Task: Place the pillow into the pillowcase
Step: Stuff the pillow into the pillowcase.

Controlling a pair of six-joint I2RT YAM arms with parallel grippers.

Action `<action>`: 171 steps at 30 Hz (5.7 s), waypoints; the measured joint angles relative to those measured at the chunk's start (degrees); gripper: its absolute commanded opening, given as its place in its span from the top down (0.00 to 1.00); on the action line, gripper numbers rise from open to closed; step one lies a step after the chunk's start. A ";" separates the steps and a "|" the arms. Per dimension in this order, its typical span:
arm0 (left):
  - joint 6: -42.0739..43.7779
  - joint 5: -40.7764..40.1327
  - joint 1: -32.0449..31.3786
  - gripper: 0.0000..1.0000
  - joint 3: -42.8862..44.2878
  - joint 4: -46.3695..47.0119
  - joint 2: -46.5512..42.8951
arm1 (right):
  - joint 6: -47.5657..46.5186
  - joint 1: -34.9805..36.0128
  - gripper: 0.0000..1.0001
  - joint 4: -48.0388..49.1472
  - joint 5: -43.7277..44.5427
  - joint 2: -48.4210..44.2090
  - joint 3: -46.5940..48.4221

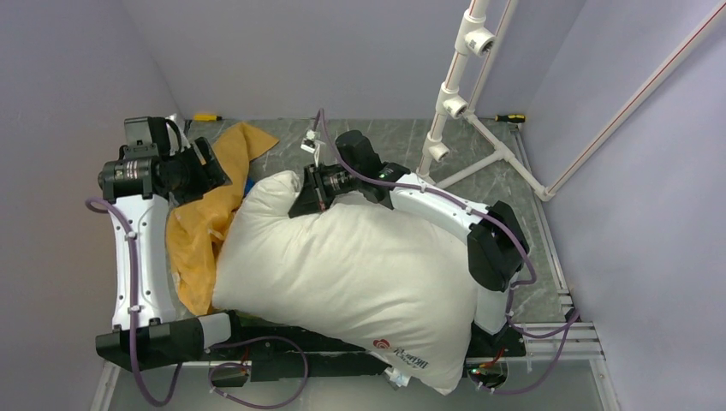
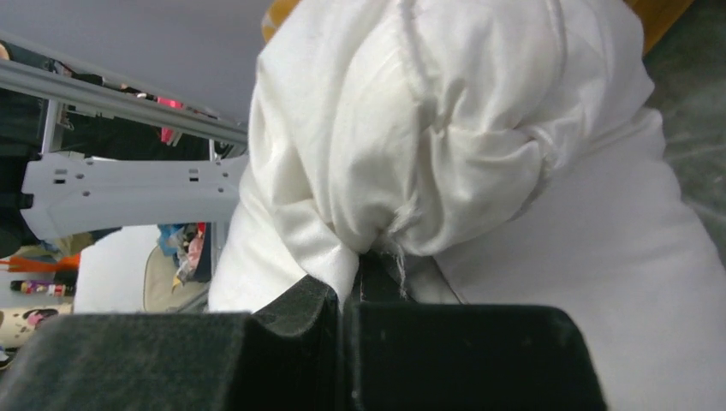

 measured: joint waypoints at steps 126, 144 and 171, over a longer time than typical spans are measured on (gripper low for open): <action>-3.52 -16.17 -20.31 1.00 15.80 0.63 15.67 | -15.56 1.11 1.00 -28.68 40.15 -7.91 17.09; -27.45 -2.29 -20.31 0.90 5.62 21.24 14.32 | -19.61 0.92 1.00 -11.65 62.97 -6.69 14.91; 7.96 -8.79 -17.11 0.47 5.27 20.63 18.25 | -14.19 -0.94 1.00 -7.58 51.19 -0.31 12.94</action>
